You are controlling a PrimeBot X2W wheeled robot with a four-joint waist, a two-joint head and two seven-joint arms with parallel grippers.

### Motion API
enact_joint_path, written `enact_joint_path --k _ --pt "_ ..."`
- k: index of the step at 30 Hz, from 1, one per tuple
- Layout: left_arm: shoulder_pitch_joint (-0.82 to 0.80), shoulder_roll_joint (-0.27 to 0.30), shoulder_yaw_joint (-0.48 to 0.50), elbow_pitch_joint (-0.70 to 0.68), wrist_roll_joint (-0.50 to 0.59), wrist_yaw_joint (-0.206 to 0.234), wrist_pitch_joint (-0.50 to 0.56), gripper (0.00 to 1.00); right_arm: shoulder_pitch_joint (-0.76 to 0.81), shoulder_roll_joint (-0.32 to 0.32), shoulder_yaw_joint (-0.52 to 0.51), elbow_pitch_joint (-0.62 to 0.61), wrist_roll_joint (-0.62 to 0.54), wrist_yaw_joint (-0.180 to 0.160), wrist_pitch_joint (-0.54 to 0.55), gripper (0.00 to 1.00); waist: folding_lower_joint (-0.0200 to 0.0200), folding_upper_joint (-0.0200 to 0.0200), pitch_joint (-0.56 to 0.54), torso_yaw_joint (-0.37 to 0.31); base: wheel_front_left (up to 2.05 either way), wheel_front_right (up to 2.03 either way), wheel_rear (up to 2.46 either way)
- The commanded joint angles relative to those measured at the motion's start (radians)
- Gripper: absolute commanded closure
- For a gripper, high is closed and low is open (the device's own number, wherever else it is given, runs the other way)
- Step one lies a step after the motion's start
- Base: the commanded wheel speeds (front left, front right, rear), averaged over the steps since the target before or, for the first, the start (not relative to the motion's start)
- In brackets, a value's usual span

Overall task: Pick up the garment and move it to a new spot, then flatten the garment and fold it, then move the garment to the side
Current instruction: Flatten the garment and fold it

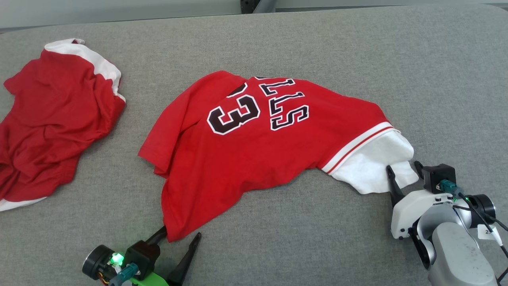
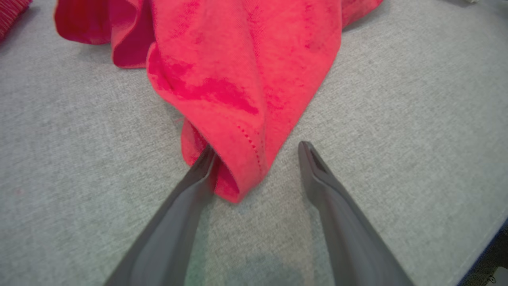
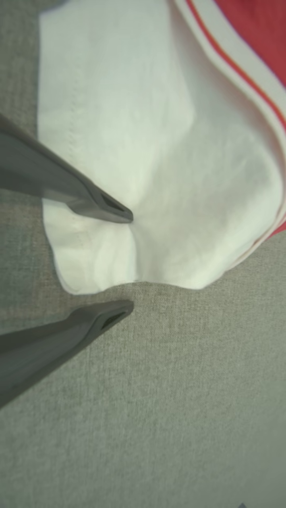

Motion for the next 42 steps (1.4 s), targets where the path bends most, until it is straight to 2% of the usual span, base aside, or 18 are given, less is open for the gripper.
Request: enact_joint_path --k 1,3,4,5,6,7,10,13,16,19,23,28,31,32,33,36,37,42 --pt "-0.012 0.009 -0.005 0.011 0.002 -0.002 0.002 0.00 0.012 0.003 0.014 0.037 0.005 0.000 0.031 0.00 0.0000 0.0000 0.000 0.000 0.00 0.00 0.00" --pt "-0.017 0.010 -0.007 0.021 -0.004 -0.002 0.003 0.00 0.012 0.005 0.033 0.046 0.016 0.000 0.036 0.00 0.0000 0.0000 -0.001 -0.001 0.00 0.00 0.00" --pt "-0.019 0.009 -0.009 0.028 -0.008 -0.002 0.003 0.19 0.013 0.007 0.044 0.048 0.024 0.000 0.037 0.25 0.0000 0.0000 -0.001 -0.001 0.00 0.00 0.00" --pt "-0.022 0.009 -0.013 0.034 -0.012 -0.002 0.003 0.55 0.013 0.008 0.054 0.051 0.039 0.002 0.038 0.65 0.0000 0.0000 -0.002 -0.001 0.00 0.00 0.00" --pt "-0.023 0.008 -0.018 0.037 -0.015 -0.002 0.003 0.73 0.013 0.009 0.069 0.058 0.057 0.003 0.049 1.00 0.0000 0.0000 -0.002 -0.001 0.00 0.00 0.00" --pt "-0.024 0.007 -0.024 0.038 -0.021 -0.002 0.003 1.00 0.015 0.007 0.089 0.060 0.071 0.004 0.049 1.00 0.0000 0.0000 -0.003 -0.001 0.00 0.00 0.00" --pt "-0.029 0.012 -0.039 0.031 -0.048 -0.002 0.003 1.00 0.014 -0.005 0.120 0.054 0.135 0.002 0.050 1.00 0.0000 0.0000 -0.010 -0.003 0.00 0.00 0.00" --pt "-0.022 0.020 -0.010 -0.001 -0.094 -0.002 0.001 1.00 0.009 -0.010 0.128 0.005 0.231 0.002 0.029 1.00 0.0000 0.0000 -0.022 -0.008 0.00 0.00 0.00" --pt "0.011 0.032 0.009 -0.072 -0.207 -0.002 0.001 1.00 0.002 -0.034 0.131 -0.091 0.355 0.001 0.030 1.00 0.0000 0.0000 -0.039 -0.013 0.00 0.00 0.00" --pt "0.017 0.096 -0.017 -0.186 -0.354 -0.002 0.014 1.00 0.021 -0.073 0.135 -0.236 0.517 0.000 0.065 1.00 0.0000 0.0000 -0.057 -0.012 0.00 0.00 0.00" --pt "-0.004 0.228 -0.031 -0.410 -0.574 -0.002 0.106 1.00 0.040 -0.132 0.085 -0.484 0.736 0.000 0.125 1.00 0.0000 0.0000 -0.081 -0.010 0.00 0.00 0.00" --pt "-0.080 0.399 0.022 -0.675 -0.814 -0.002 0.259 1.00 0.004 -0.170 -0.021 -0.725 0.880 0.000 0.225 1.00 0.0000 0.0000 -0.102 -0.002 0.00 0.00 0.00" --pt "-0.163 0.467 0.075 -0.775 -0.957 -0.002 0.352 1.00 -0.061 -0.169 -0.078 -0.809 0.924 0.000 0.290 1.00 0.0000 0.0000 -0.109 0.002 0.00 0.00 0.00" --pt "-0.263 0.514 0.132 -0.827 -1.095 -0.002 0.446 1.00 -0.154 -0.155 -0.125 -0.857 0.938 0.000 0.352 1.00 0.0000 0.0000 -0.113 0.003 0.00 0.00 0.00" --pt "-0.299 0.524 0.148 -0.834 -1.135 0.000 0.477 1.00 -0.190 -0.150 -0.141 -0.865 0.933 0.000 0.369 1.00 0.0000 0.0000 -0.113 0.004 0.00 0.00 0.00" --pt "-0.412 0.544 0.179 -0.847 -1.237 0.022 0.571 1.00 -0.308 -0.133 -0.170 -0.867 0.899 0.000 0.426 1.00 0.0000 0.0000 -0.105 0.001 0.00 0.00 0.00" --pt "-0.412 0.544 0.179 -0.847 -1.237 0.022 0.571 1.00 -0.308 -0.133 -0.170 -0.867 0.899 0.000 0.426 1.00 0.0000 0.0000 -0.105 0.001 0.00 0.00 0.00" --pt "-0.611 0.529 0.201 -0.793 -1.312 0.077 0.682 1.00 -0.513 -0.095 -0.206 -0.804 0.800 0.000 0.499 1.00 0.0000 0.0000 -0.050 0.002 0.00 0.00 0.00"
